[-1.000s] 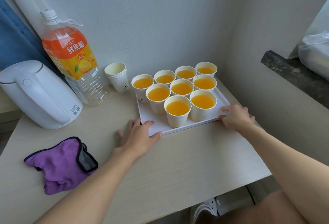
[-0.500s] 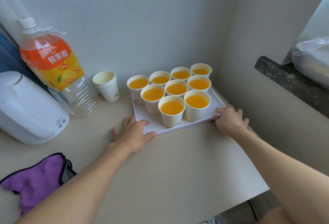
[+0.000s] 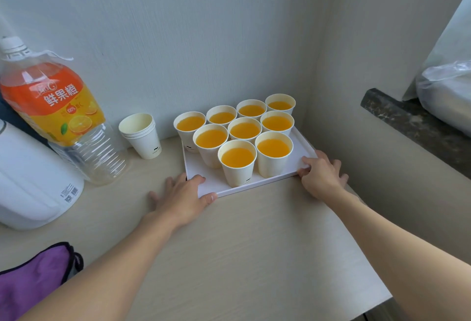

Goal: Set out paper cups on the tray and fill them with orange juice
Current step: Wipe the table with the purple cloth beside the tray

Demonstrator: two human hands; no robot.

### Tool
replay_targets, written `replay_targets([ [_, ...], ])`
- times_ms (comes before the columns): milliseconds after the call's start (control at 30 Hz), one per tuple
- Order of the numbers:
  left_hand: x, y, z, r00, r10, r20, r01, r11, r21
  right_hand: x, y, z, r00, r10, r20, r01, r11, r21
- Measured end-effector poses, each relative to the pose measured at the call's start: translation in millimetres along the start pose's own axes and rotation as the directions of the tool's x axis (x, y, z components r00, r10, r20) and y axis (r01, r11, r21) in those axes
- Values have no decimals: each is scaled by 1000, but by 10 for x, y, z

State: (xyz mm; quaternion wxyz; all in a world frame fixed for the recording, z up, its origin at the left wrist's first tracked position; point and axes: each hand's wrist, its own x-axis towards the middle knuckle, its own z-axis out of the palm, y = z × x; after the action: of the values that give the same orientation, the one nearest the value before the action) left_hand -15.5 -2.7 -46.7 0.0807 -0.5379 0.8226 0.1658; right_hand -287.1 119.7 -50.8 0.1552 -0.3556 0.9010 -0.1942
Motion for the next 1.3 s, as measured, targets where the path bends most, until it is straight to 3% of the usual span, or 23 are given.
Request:
replay_targets([
  [367,206,-109,25,992,107,-65,-112,990,-80,86,-78,25,1000,-13,-12,13,1000,12],
  [1300,414,-165,-5,996,60,-73,-69,989,-134,312,-191,167,997,-38,-66,40,999,28],
])
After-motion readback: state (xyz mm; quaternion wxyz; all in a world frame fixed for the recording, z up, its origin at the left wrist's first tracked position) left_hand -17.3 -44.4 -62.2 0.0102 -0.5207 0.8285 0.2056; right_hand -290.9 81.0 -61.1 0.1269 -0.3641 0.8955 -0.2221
